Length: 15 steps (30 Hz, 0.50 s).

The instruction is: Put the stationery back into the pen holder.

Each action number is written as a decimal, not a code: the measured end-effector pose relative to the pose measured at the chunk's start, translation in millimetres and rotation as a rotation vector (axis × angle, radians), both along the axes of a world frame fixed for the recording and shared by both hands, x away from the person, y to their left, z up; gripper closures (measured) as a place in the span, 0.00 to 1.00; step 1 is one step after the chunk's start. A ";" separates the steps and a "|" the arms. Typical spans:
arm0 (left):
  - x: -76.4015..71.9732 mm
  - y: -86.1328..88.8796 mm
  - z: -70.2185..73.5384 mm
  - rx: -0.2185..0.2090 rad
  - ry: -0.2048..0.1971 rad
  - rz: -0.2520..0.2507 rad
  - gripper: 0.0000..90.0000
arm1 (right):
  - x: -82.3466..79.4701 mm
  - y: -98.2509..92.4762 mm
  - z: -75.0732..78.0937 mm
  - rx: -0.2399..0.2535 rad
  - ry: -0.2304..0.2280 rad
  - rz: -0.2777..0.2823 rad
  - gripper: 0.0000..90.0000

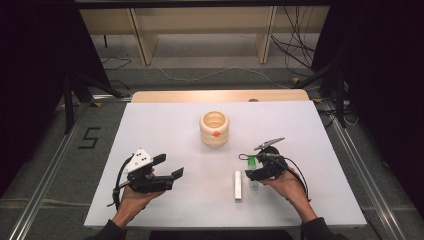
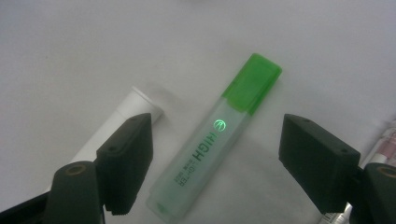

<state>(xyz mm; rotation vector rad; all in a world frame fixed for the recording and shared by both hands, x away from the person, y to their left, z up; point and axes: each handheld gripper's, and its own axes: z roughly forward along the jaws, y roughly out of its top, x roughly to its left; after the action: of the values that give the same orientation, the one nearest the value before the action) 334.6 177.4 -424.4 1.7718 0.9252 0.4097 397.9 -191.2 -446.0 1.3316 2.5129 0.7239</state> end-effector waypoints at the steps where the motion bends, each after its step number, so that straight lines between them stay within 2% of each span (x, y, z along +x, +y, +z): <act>1: 0.1 -0.1 -0.1 0.000 0.001 -0.001 0.20 | 1.1 0.6 -0.8 -0.008 0.005 0.002 0.31; 10: 0.7 -0.5 -0.8 0.009 0.006 -0.010 0.20 | 9.2 4.7 -5.4 -0.035 0.050 0.007 0.35; 15: 0.3 -0.9 -0.2 -0.001 0.001 -0.007 0.20 | 12.4 6.9 -6.2 -0.048 0.062 0.004 0.36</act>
<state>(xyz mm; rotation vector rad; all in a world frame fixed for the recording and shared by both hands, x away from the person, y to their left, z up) 334.9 176.6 -424.6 1.7742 0.9190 0.4044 410.4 -184.3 -452.2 1.3533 2.5648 0.6290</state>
